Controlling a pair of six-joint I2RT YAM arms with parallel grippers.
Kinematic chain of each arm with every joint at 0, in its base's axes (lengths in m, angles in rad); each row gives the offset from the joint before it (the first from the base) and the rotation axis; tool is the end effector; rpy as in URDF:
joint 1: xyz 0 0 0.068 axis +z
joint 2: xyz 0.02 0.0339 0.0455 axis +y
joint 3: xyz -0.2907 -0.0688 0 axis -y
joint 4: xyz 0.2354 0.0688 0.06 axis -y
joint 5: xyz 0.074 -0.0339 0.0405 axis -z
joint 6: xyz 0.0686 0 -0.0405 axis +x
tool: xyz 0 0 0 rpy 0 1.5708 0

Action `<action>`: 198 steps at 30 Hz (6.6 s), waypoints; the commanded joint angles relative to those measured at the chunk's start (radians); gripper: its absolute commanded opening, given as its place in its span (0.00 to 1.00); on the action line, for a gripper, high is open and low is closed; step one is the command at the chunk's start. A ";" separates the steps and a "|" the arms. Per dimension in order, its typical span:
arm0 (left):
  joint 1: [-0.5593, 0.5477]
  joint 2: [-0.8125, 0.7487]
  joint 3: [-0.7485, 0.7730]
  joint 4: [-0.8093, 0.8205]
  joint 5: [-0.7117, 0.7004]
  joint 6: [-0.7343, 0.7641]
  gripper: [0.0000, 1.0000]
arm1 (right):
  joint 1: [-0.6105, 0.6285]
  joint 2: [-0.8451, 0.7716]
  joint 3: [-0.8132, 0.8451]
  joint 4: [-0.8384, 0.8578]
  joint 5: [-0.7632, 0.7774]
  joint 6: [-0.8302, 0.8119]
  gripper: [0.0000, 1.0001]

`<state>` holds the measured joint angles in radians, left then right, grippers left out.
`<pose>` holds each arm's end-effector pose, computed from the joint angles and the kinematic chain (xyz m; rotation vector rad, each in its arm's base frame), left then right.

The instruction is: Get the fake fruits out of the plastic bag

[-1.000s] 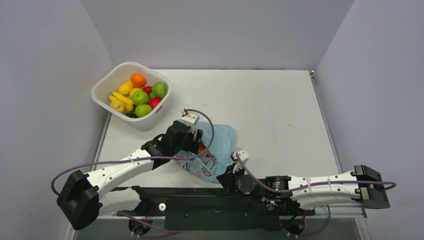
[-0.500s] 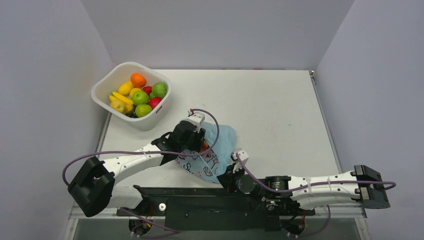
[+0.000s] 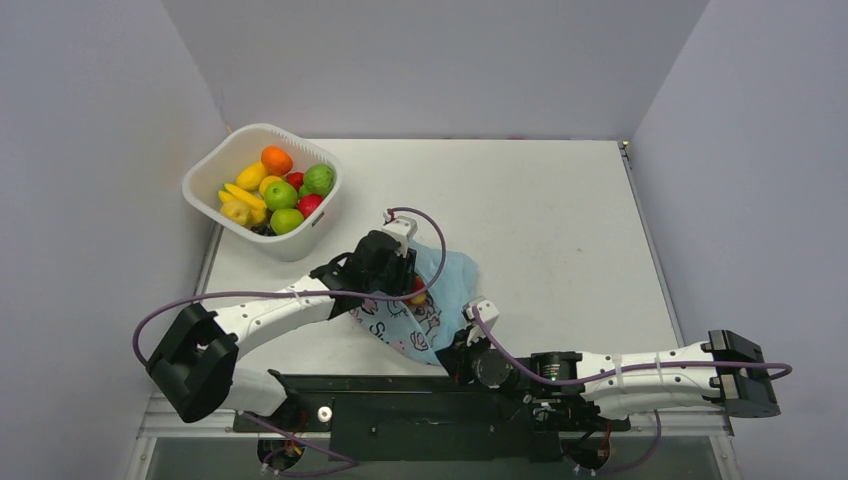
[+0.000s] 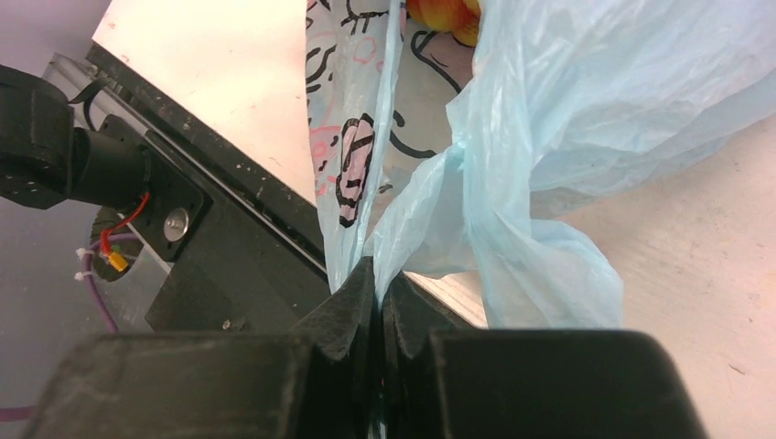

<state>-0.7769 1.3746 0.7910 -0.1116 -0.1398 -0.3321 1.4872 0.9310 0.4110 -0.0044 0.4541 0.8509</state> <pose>0.2219 -0.2048 0.2281 0.4325 2.2533 -0.4287 0.0465 0.1948 0.2139 -0.4033 2.1472 0.9540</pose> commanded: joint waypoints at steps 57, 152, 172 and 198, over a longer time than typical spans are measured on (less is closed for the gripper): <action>0.615 -0.166 0.354 1.047 1.161 -1.264 0.00 | -0.053 -0.139 0.018 -0.165 0.180 0.079 0.00; -0.274 -0.544 -0.060 -0.031 0.401 -0.148 0.73 | -0.114 -0.024 0.121 -0.180 0.102 0.030 0.00; -0.303 -0.330 -0.095 0.029 -0.008 -0.248 0.57 | -0.111 -0.089 0.049 -0.159 0.098 0.055 0.00; -0.183 -0.310 -0.306 -0.031 -0.035 -0.244 0.52 | -0.073 0.082 -0.005 -0.004 -0.020 0.065 0.00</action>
<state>-0.9657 1.1427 0.4961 -0.0944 -0.1219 -0.5724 1.4082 1.0245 0.4084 -0.0528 0.4183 0.9100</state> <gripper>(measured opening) 0.511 0.004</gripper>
